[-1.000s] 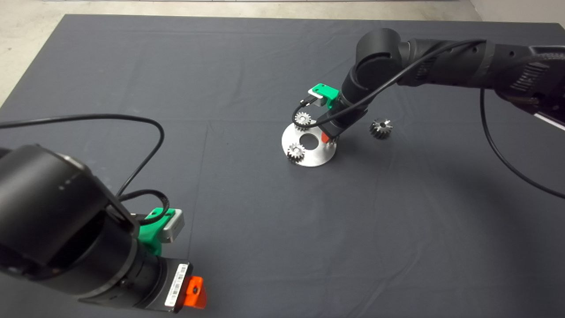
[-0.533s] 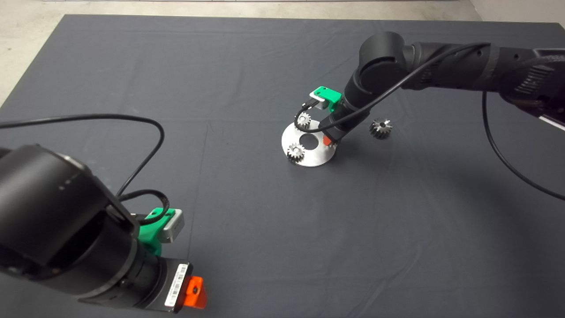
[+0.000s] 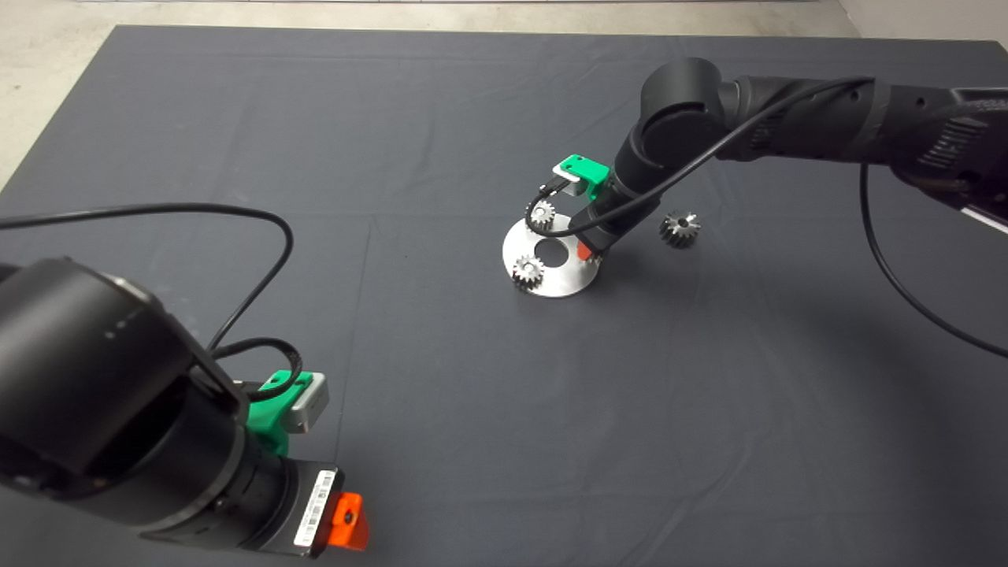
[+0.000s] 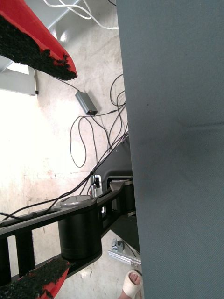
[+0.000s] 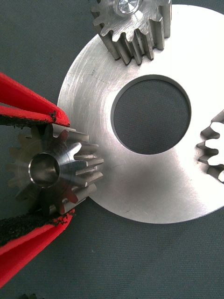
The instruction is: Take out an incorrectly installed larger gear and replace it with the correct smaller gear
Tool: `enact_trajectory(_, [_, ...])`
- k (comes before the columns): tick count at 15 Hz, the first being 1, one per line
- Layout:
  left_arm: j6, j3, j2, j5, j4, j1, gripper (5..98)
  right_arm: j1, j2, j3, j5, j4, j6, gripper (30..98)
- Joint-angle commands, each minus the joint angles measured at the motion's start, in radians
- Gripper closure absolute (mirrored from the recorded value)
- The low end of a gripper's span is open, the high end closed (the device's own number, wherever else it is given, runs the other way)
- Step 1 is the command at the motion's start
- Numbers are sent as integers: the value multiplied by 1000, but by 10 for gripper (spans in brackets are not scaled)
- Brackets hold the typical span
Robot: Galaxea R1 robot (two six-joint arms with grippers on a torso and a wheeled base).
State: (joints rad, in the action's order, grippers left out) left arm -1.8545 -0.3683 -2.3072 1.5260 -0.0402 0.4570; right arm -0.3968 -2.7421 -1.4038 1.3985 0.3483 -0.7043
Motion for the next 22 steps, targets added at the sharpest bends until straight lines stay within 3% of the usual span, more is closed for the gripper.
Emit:
enact_trajectory(1, [-8,17,1,13,23,6,54,-30,-1,10,-5,26,0,882])
enact_trajectory(22, [-8,16,2,13,22,6,54,-45,5,11,-10,26,0,881])
